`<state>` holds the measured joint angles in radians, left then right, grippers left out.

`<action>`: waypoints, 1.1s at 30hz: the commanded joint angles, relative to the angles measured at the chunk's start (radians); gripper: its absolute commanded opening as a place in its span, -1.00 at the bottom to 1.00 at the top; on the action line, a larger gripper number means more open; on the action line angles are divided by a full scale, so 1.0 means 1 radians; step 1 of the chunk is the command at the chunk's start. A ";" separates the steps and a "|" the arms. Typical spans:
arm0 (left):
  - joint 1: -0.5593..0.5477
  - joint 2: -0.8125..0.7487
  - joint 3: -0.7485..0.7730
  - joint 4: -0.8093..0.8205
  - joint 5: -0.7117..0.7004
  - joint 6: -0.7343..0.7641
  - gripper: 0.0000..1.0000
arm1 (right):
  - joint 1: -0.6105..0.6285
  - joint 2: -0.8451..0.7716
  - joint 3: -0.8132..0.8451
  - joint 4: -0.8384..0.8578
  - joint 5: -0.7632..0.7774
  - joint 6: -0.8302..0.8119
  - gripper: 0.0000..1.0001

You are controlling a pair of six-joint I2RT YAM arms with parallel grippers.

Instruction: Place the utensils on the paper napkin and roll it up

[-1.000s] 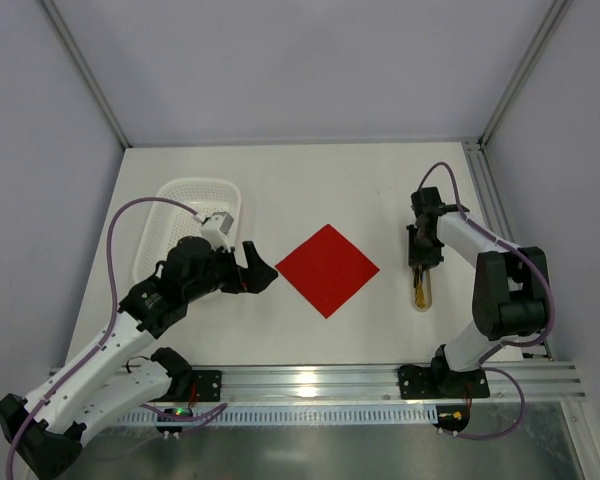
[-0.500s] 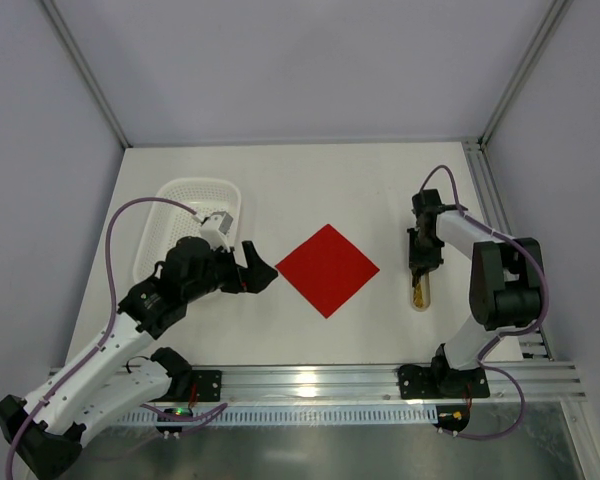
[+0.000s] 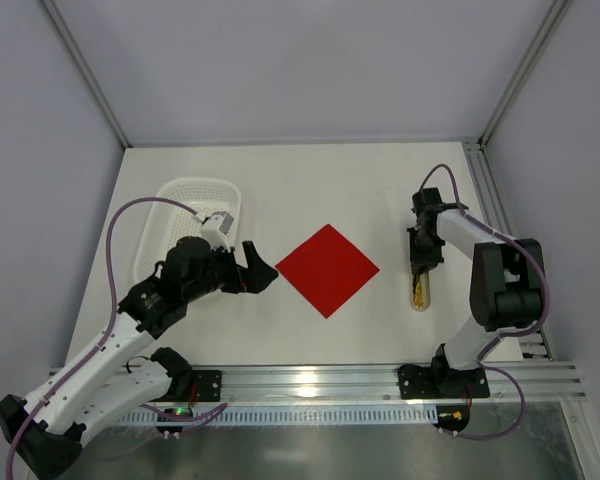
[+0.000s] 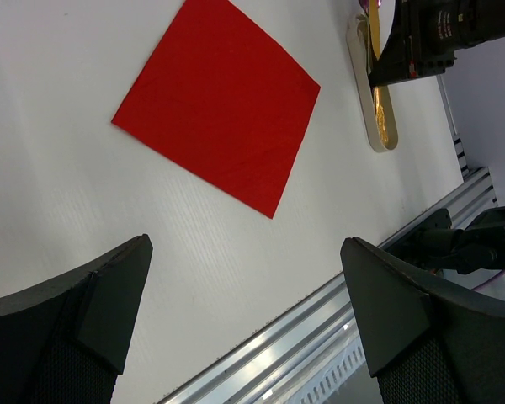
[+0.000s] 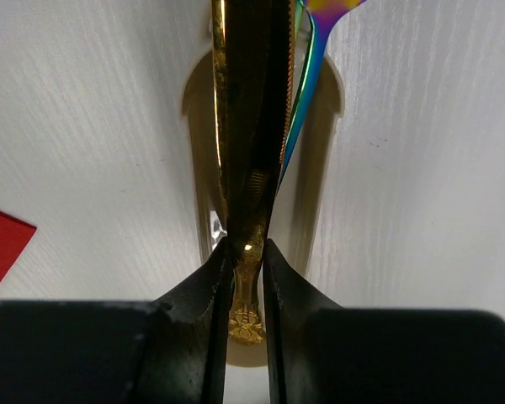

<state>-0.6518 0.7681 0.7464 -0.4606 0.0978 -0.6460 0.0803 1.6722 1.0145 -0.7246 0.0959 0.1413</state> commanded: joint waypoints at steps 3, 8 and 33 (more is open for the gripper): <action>0.003 -0.001 0.011 0.046 0.011 0.009 0.99 | -0.005 -0.078 0.058 -0.053 0.034 -0.009 -0.92; 0.003 0.000 0.007 0.048 0.008 0.008 0.99 | -0.005 -0.101 0.055 -0.049 0.010 -0.020 -0.92; 0.003 0.121 -0.001 0.236 0.066 -0.047 0.96 | -0.016 -0.201 0.015 -0.004 -0.033 -0.040 -0.92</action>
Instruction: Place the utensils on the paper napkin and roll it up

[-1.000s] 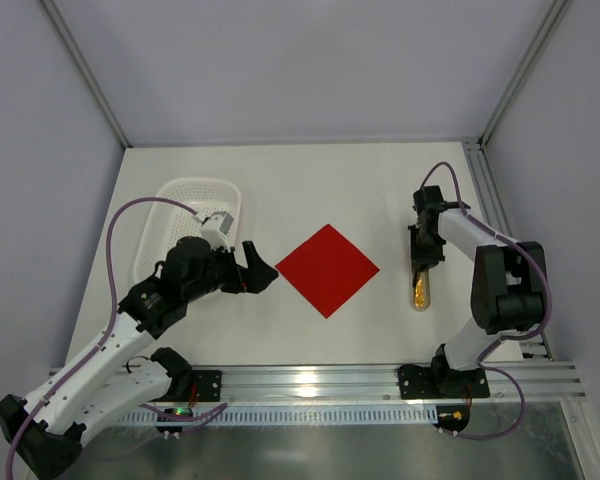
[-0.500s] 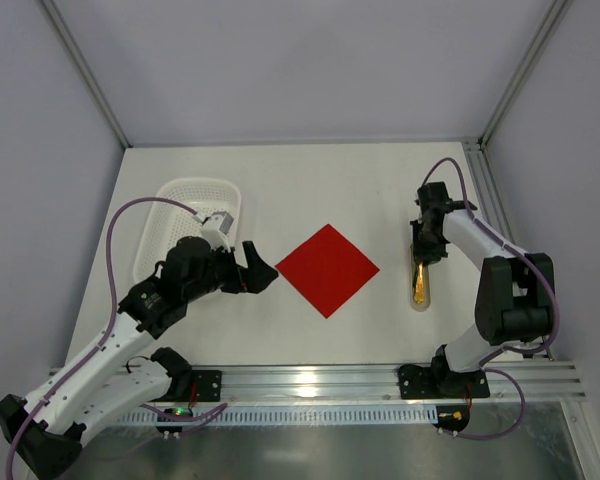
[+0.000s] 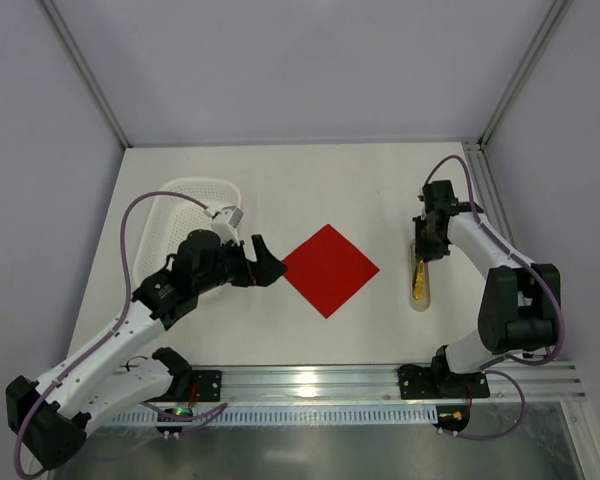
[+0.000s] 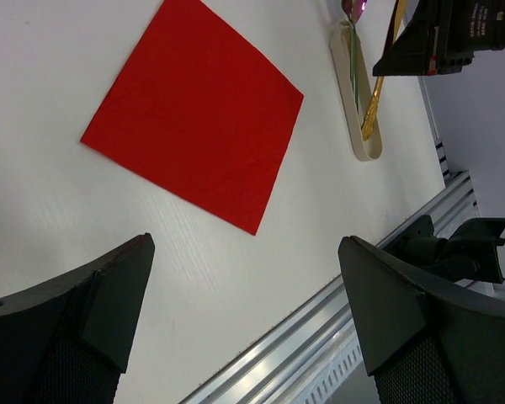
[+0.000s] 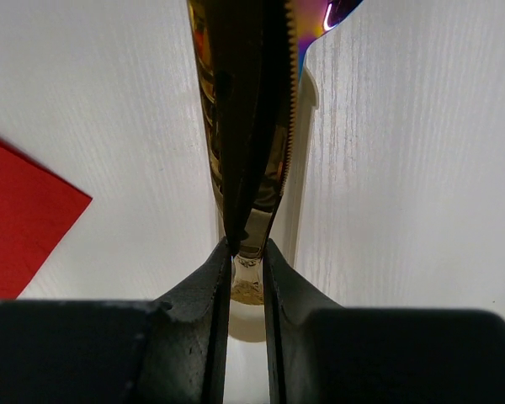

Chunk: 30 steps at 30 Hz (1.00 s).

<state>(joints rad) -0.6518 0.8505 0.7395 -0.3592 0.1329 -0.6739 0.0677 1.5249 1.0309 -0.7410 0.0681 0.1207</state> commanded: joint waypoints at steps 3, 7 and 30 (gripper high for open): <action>0.003 0.126 0.034 0.213 0.051 -0.042 0.87 | -0.005 -0.065 -0.011 0.019 -0.014 -0.026 -0.92; 0.003 0.235 0.099 0.229 0.102 -0.046 0.85 | -0.005 -0.072 -0.002 0.011 -0.024 -0.032 -0.92; 0.003 0.236 0.144 0.106 0.016 0.027 0.93 | 0.053 -0.141 0.147 -0.008 -0.347 0.020 -0.92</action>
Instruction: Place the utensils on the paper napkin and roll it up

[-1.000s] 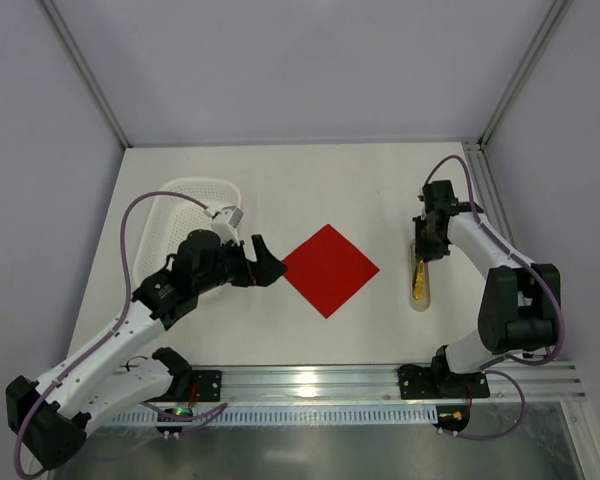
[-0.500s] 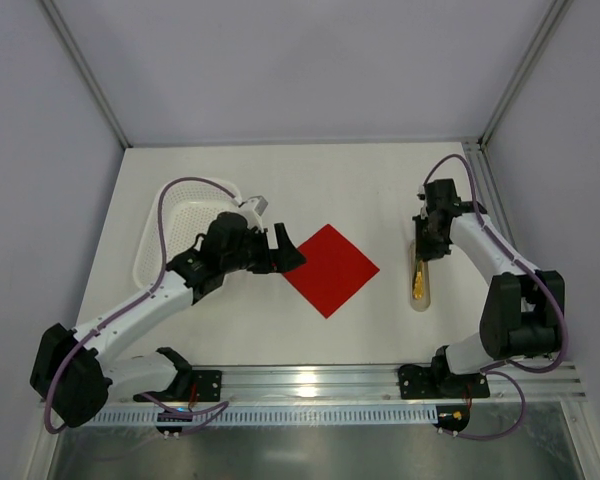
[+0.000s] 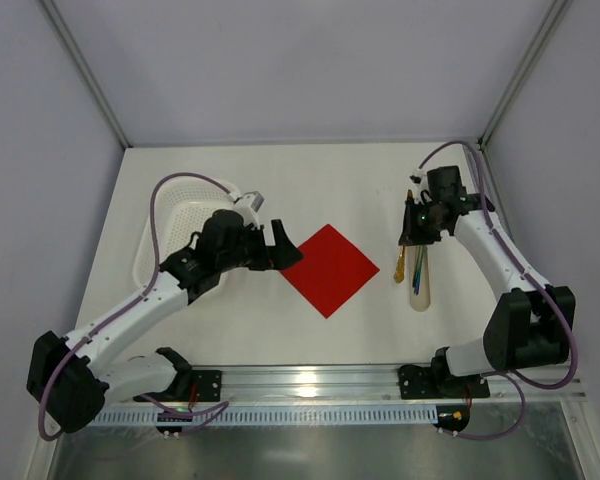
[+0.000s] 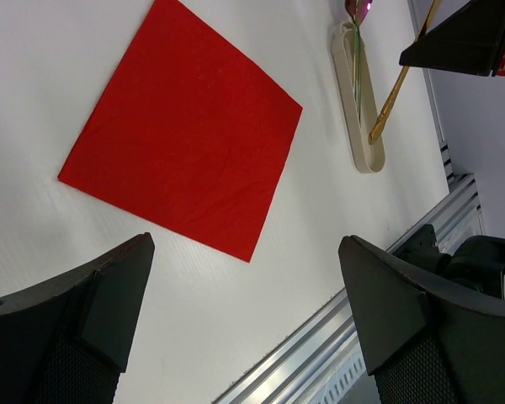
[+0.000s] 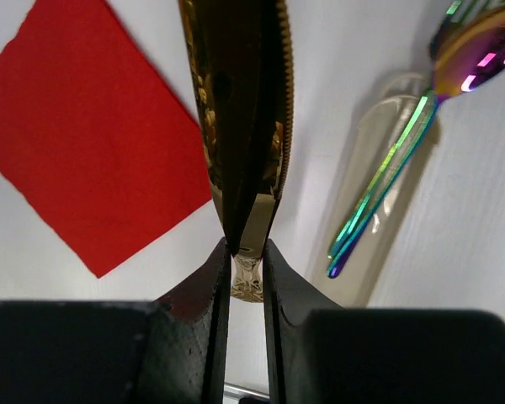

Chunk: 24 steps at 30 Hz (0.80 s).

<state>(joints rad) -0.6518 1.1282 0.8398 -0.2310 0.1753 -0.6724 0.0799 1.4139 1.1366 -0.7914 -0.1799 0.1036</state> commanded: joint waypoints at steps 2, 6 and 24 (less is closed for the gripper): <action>0.003 -0.056 0.061 -0.053 -0.057 0.033 0.93 | 0.130 0.002 0.074 0.063 -0.076 0.086 -0.92; 0.003 -0.102 0.073 -0.126 -0.098 0.050 0.95 | 0.286 0.092 0.129 0.132 -0.037 0.198 -0.92; 0.004 -0.248 0.045 -0.238 -0.224 0.079 0.99 | 0.460 0.528 0.408 0.070 0.068 0.329 -0.92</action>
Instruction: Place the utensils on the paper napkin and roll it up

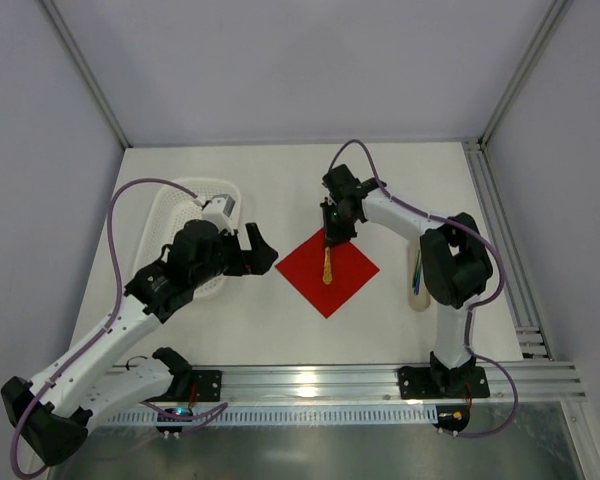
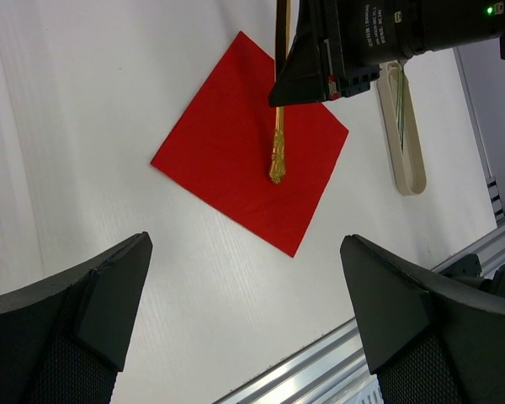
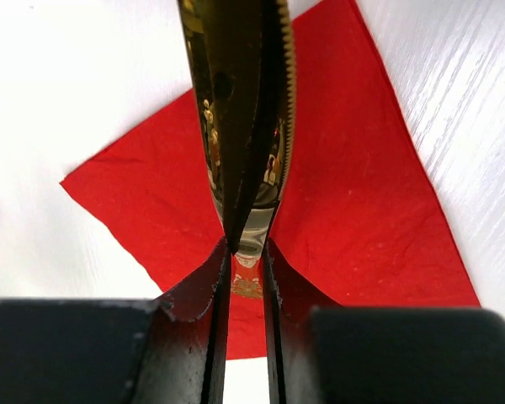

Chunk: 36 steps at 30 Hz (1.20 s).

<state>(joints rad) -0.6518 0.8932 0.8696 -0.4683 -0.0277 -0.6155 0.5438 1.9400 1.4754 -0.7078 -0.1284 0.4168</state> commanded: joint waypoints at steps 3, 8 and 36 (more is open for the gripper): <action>0.004 -0.008 0.016 0.002 -0.015 0.020 0.99 | -0.008 0.040 0.091 -0.025 0.021 0.017 -0.92; 0.004 -0.005 0.014 0.002 -0.012 0.020 0.99 | -0.016 0.083 0.106 -0.033 0.036 0.028 -0.92; 0.004 0.015 0.017 0.010 -0.012 0.020 0.99 | -0.024 0.142 0.122 -0.099 0.006 0.040 -0.92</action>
<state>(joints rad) -0.6518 0.9096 0.8692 -0.4763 -0.0334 -0.6125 0.5251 2.0956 1.5692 -0.7666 -0.1074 0.4587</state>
